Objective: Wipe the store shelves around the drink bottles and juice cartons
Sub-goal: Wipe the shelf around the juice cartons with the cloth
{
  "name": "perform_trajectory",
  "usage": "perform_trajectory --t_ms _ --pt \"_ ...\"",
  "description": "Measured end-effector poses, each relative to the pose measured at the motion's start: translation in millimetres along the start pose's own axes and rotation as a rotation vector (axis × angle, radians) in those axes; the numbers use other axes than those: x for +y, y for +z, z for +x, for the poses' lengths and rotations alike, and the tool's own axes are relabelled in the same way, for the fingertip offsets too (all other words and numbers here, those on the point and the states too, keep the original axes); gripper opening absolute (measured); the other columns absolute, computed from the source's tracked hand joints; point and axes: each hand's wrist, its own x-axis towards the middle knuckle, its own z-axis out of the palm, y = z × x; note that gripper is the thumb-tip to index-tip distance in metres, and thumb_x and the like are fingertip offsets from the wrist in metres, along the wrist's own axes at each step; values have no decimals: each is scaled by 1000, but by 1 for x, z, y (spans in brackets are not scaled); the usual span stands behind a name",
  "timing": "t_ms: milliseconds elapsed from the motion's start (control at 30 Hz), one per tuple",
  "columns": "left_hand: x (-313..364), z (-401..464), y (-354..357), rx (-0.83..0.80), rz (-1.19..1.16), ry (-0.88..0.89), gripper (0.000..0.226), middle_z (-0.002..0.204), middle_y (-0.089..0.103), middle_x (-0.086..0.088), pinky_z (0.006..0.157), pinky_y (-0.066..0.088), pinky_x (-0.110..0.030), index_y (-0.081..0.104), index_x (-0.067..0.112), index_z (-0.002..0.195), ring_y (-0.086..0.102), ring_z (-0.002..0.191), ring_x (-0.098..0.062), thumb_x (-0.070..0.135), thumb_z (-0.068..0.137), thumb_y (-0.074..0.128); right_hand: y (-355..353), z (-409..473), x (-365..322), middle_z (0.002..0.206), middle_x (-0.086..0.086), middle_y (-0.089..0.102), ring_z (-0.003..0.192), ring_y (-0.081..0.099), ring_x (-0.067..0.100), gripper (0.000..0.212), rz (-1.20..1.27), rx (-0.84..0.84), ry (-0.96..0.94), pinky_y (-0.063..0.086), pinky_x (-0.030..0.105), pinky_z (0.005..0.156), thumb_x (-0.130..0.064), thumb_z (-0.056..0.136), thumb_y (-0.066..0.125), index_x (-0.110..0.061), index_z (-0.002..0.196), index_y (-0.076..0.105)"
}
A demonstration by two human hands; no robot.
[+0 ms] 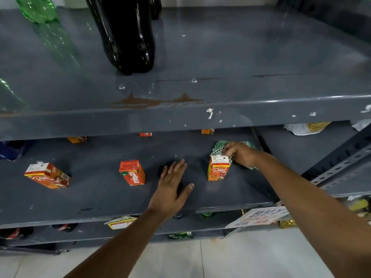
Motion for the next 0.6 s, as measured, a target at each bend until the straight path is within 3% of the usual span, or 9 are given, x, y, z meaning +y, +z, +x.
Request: perform_trajectory --t_ms 33,100,133,167,200,267,367,467,600 --pt "8 5 5 -15 -44 4 66 162 16 10 122 3 -40 23 24 154 2 149 -8 53 98 44 -5 -6 4 104 1 61 94 61 11 54 -116 49 -9 48 25 85 14 83 45 -28 77 78" --pt "21 14 16 -46 -150 -50 72 160 12 17 120 5 -34 18 30 154 -7 146 -1 57 94 47 -16 -23 5 107 -3 63 67 62 -5 57 -94 143 39 46 12 62 10 84 40 -32 96 76" --pt "26 18 22 -56 -197 -90 74 160 13 17 118 8 -33 17 33 154 -7 146 -3 59 92 49 -20 -31 7 108 2 65 63 62 -1 50 -101 248 41 45 14 59 4 84 41 -26 111 71" --pt "29 23 26 -63 -219 -116 76 161 16 13 116 13 -34 17 35 154 -3 147 -9 61 91 51 -22 -35 8 109 9 65 74 65 11 43 -121 369 48 45 20 65 -3 85 44 -21 119 65" --pt "32 27 29 -69 -212 -124 77 161 20 8 115 17 -37 18 34 153 2 148 -15 62 89 51 -22 -37 9 109 14 64 88 64 26 38 -140 457 80 46 27 74 -11 85 47 -18 120 62" --pt "33 35 35 -81 -143 -112 72 159 29 0 116 20 -43 25 28 151 9 148 -24 59 91 51 -12 -33 18 115 19 62 101 60 37 39 -195 546 143 48 35 86 -21 79 50 -19 116 63" --pt "23 42 44 -122 -39 -93 58 155 36 -2 120 17 -48 36 25 146 14 147 -30 53 96 47 11 -24 33 149 15 36 133 37 35 56 -313 437 153 31 43 112 -29 80 53 -36 135 46" --pt "14 43 51 -128 -64 -93 45 147 48 -1 121 15 -43 40 23 138 20 147 -30 46 99 42 31 -18 36 161 7 9 147 4 31 63 -485 382 78 6 53 118 -27 90 47 -41 146 21" --pt "18 42 47 -46 -218 -176 35 143 50 -4 114 30 -47 44 18 135 18 146 -30 26 101 48 52 -18 22 161 5 11 147 4 30 64 -493 359 -66 3 53 118 -26 86 48 -46 143 25"
